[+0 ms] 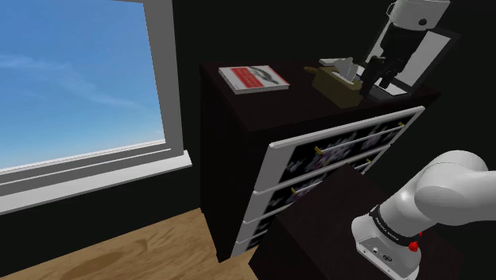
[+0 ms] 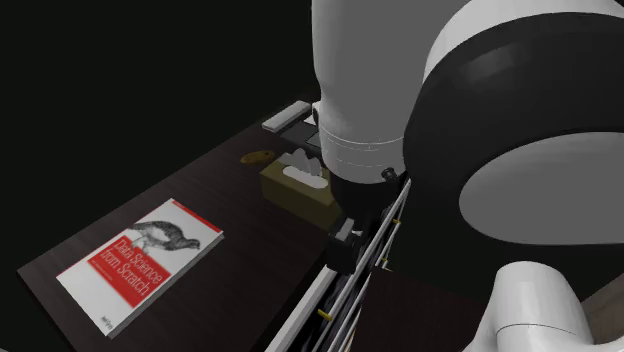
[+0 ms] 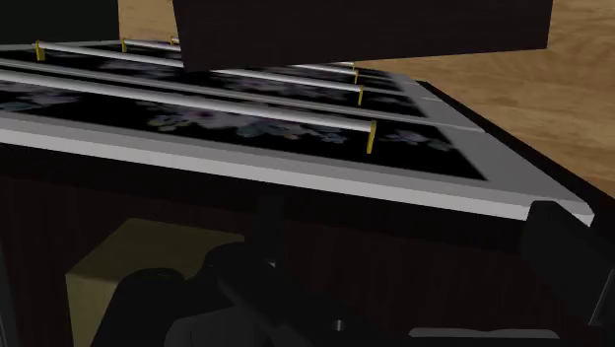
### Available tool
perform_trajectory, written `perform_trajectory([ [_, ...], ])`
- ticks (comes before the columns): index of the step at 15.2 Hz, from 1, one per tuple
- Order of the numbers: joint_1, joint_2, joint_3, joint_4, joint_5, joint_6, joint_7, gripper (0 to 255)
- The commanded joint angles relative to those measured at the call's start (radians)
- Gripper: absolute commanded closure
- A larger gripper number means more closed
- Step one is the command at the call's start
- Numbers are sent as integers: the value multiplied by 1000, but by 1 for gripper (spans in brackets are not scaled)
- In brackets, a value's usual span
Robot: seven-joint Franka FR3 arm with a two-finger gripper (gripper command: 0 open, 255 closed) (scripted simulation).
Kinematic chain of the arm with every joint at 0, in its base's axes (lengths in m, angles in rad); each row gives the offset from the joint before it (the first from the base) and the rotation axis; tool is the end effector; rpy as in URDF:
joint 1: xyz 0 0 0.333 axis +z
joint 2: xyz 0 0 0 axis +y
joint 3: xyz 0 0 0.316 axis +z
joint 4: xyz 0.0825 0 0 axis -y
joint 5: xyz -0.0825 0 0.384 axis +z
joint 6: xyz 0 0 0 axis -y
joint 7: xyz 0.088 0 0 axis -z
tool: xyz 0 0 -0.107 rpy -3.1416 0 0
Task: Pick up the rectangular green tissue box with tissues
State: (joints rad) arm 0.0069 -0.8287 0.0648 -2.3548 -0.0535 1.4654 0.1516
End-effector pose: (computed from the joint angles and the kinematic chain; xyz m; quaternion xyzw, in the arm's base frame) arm 0.2837 0.0207 0.5947 0.9968 -0.0531 -0.0255 0.0534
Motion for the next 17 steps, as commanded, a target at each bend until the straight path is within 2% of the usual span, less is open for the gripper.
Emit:
perform_trajectory([
  [1, 0, 0, 0, 0, 0, 0, 0, 0],
  [9, -110, 385, 0, 285, -166, -81, 53, 0],
  [17, -186, 759, -12, 642, -342, -243, 99, 0],
])
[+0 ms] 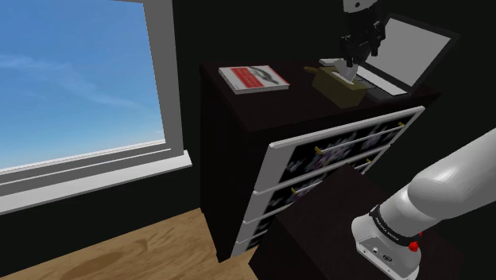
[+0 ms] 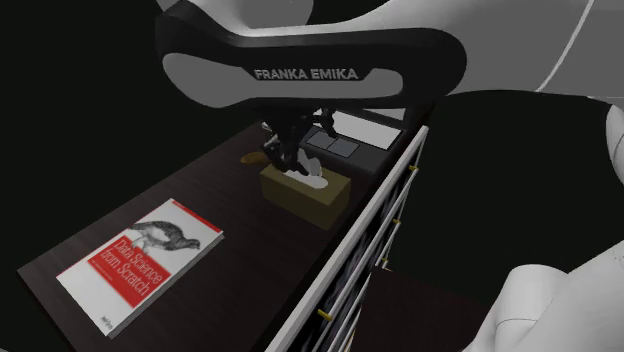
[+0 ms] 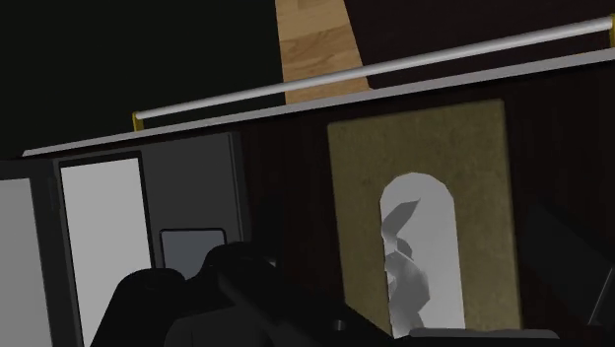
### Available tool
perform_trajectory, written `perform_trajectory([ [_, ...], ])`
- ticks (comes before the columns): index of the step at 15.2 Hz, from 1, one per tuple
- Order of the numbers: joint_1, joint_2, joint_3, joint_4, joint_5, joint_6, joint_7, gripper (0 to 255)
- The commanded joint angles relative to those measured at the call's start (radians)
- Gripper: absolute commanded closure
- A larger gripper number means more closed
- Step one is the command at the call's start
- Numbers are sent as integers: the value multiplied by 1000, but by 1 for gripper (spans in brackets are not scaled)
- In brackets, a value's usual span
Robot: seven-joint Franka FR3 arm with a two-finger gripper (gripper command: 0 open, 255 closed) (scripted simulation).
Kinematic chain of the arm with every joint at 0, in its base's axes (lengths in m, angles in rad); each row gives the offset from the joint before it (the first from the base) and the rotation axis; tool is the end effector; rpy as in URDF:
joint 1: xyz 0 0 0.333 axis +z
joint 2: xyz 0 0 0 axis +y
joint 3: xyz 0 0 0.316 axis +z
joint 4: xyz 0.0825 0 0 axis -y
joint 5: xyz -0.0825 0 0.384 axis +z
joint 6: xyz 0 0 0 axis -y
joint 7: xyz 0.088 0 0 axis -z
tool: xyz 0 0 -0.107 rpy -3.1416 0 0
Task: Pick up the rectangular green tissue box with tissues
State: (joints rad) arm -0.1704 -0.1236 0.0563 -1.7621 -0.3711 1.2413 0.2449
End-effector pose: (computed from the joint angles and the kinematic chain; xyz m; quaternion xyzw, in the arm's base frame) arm 0.4638 -0.0989 0.5894 0.9429 -0.1964 -0.1814 0.1985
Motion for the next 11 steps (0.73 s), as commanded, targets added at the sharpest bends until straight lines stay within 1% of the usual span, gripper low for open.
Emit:
perform_trajectory([
  [1, -9, 63, -4, 59, -29, -24, 6, 0],
  [8, -11, 52, -9, -53, -19, 71, 41, 0],
  [10, -11, 52, -9, -53, -19, 71, 41, 0],
  [11, -11, 52, -9, -53, -20, 71, 40, 255],
])
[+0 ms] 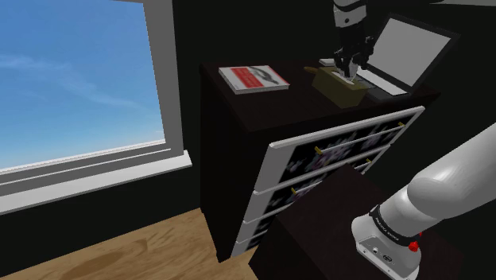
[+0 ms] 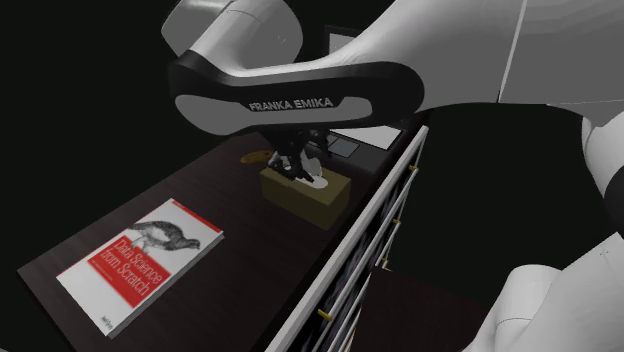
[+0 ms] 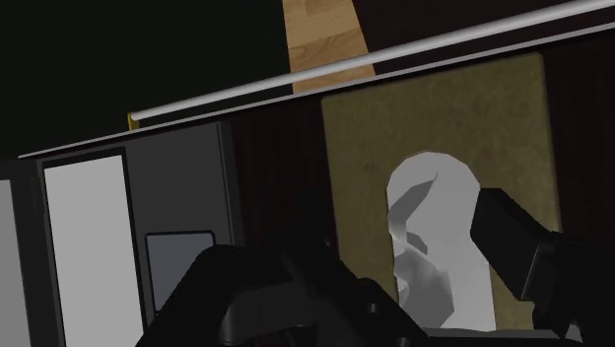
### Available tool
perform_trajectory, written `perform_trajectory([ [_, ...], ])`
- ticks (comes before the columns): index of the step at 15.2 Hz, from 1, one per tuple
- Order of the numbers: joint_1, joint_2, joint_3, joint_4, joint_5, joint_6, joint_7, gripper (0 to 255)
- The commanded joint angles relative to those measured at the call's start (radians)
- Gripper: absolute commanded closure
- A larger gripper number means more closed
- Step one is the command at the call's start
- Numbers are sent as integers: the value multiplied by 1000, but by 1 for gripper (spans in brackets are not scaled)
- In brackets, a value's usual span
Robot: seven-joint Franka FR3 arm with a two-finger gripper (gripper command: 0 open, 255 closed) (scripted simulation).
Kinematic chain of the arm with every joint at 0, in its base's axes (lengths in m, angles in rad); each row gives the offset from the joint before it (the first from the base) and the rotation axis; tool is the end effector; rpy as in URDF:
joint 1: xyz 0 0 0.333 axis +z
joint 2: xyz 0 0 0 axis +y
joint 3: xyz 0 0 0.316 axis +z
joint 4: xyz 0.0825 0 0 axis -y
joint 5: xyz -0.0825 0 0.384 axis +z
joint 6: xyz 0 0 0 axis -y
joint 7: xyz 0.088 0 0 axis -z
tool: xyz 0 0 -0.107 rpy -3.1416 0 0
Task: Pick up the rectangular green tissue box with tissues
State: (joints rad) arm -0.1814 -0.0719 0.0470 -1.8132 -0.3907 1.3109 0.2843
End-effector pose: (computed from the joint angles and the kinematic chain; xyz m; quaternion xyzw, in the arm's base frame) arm 0.4782 -0.1124 0.5458 0.9352 -0.2080 -0.1943 0.2107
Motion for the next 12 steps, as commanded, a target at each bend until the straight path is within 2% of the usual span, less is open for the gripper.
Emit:
perform_trajectory([
  [1, 0, 0, 0, -2, 0, 2, 0, 255],
  [9, 0, 0, 0, -2, 1, 2, 2, 255],
  [12, 1, 3, 2, 41, -3, -36, -12, 255],
])
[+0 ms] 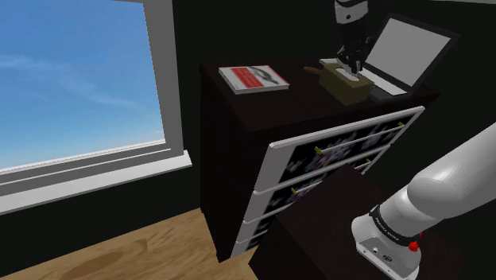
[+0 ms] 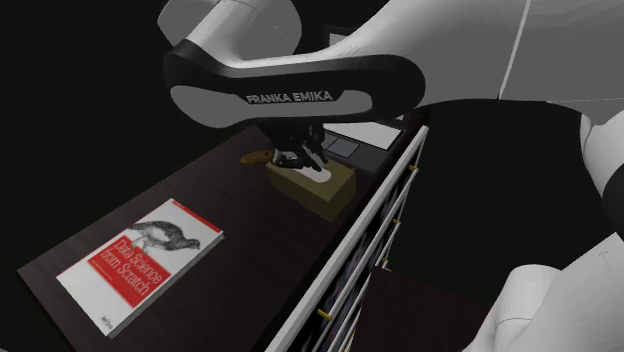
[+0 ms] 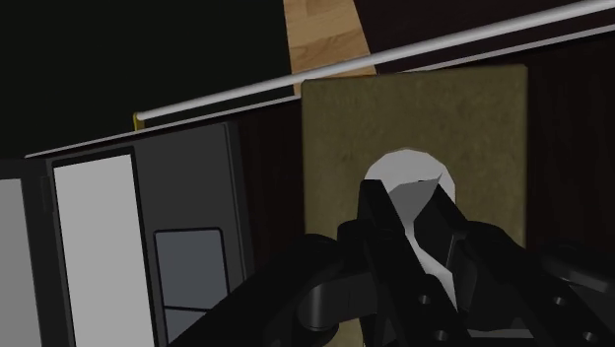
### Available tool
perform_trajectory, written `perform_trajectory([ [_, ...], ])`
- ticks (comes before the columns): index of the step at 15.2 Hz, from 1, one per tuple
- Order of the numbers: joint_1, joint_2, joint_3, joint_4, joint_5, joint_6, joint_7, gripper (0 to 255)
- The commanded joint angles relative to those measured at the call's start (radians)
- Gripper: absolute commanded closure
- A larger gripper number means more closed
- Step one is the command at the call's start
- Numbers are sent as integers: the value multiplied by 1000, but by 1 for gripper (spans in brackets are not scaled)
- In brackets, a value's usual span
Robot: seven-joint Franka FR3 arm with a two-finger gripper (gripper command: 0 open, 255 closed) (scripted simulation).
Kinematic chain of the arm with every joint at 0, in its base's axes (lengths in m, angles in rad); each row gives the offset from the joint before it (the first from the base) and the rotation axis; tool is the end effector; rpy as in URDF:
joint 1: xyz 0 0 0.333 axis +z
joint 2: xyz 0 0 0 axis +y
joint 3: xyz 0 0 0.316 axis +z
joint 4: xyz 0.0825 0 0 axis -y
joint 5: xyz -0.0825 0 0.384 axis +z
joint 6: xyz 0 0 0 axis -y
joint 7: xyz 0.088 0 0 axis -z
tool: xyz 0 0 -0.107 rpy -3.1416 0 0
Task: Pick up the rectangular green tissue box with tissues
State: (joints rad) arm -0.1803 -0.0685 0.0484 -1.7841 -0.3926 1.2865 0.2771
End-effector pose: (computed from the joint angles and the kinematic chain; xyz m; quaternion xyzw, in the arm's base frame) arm 0.4789 -0.1120 0.5559 0.9352 -0.2082 -0.1941 0.2108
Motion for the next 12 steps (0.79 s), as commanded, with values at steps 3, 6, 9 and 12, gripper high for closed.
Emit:
perform_trajectory([
  [3, 1, 4, 2, 56, -5, -49, -19, 255],
  [6, 2, 11, 4, 104, -10, -88, -33, 255],
  [9, 3, 20, 5, 154, -16, -127, -47, 255],
  [12, 4, 32, 7, 207, -23, -166, -63, 255],
])
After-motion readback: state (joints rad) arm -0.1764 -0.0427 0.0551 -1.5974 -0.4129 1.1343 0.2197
